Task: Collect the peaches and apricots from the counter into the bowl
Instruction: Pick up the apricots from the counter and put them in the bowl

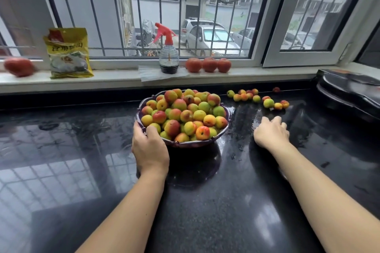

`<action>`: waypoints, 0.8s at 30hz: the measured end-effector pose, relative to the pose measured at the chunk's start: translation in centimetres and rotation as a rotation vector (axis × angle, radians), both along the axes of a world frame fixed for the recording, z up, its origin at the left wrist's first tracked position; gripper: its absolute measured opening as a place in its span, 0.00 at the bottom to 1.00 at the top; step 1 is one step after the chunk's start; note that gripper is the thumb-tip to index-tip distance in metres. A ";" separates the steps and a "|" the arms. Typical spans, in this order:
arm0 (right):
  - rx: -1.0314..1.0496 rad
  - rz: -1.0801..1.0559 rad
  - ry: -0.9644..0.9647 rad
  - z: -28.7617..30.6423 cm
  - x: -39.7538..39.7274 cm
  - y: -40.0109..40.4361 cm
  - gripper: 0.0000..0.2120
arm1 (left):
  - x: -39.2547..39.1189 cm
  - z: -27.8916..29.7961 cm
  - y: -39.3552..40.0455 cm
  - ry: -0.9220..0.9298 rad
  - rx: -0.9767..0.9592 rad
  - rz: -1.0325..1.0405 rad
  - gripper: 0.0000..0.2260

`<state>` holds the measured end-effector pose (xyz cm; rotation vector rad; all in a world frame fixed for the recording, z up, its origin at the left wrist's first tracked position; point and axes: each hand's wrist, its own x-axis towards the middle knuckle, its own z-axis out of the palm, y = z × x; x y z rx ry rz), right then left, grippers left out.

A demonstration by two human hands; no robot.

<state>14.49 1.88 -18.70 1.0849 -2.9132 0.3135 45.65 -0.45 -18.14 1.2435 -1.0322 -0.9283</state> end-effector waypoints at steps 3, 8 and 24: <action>0.039 -0.012 -0.120 1.6 1.0 0.1 0.21 | 0.1 0.0 0.1 0.011 0.008 -0.012 0.20; -0.620 0.222 -0.298 6.3 4.8 0.2 0.12 | 0.1 0.1 0.1 0.066 0.021 0.005 0.19; -1.093 0.446 -0.276 6.5 10.5 -0.8 0.11 | -0.3 -0.9 -0.7 -0.008 -0.055 -0.007 0.25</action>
